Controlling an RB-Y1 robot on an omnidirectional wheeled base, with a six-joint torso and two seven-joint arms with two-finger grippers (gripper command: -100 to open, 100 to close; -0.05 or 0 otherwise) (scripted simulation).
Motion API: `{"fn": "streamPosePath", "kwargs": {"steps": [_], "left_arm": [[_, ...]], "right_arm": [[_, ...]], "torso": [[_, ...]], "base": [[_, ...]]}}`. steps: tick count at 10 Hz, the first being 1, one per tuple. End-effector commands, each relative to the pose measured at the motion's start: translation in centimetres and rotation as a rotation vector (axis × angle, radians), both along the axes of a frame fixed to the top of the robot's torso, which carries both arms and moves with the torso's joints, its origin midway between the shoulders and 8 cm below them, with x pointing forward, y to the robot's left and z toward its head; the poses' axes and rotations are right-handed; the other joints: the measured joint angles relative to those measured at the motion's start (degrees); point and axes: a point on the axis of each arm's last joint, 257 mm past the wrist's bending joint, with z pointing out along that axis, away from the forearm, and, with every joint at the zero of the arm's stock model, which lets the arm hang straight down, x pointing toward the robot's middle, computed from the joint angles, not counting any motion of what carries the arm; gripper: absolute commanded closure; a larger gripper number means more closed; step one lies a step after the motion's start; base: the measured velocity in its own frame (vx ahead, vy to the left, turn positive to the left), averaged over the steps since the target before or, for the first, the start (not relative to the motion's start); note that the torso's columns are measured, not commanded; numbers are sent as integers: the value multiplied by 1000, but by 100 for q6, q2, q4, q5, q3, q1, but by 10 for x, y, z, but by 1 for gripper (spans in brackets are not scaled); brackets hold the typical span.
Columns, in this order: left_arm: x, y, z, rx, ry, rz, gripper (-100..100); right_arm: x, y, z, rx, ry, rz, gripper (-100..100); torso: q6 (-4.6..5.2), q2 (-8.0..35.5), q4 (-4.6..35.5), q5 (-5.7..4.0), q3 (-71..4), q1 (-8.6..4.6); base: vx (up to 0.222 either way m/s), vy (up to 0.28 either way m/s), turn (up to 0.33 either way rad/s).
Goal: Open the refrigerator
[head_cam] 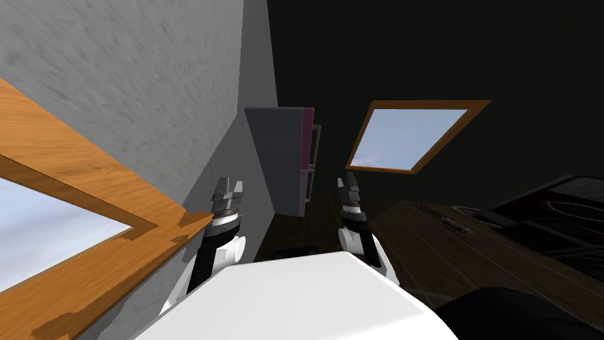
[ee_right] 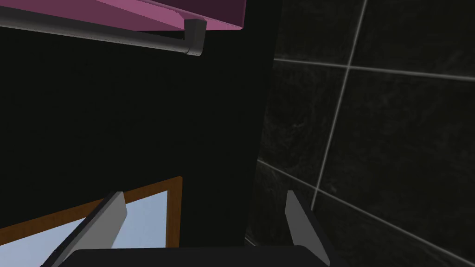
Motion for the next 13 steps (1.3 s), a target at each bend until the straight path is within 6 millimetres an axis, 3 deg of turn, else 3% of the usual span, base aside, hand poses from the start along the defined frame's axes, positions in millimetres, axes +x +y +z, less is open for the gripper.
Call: {"fn": "streamPosePath", "kwargs": {"steps": [1,9,10,13], "left_arm": [[0,0,0,0,0,0,0],[0,0,0,0,0,0,0],[4,-4,0,42,12,-17,-100],[17,-7,1,116,41,-39,-100]], "right_arm": [[0,0,0,0,0,0,0],[0,0,0,0,0,0,0],[0,0,0,0,0,0,0],[0,0,0,0,0,0,0]], "torso": [[0,232,235,0,-467,0],[0,3539,3537,0,-7073,0],[0,3962,3960,0,-7919,0],[0,4221,4221,-1,-8452,-5]], "base": [[0,0,0],[0,0,0],[6,-9,-30],[4,-28,-59]]}}
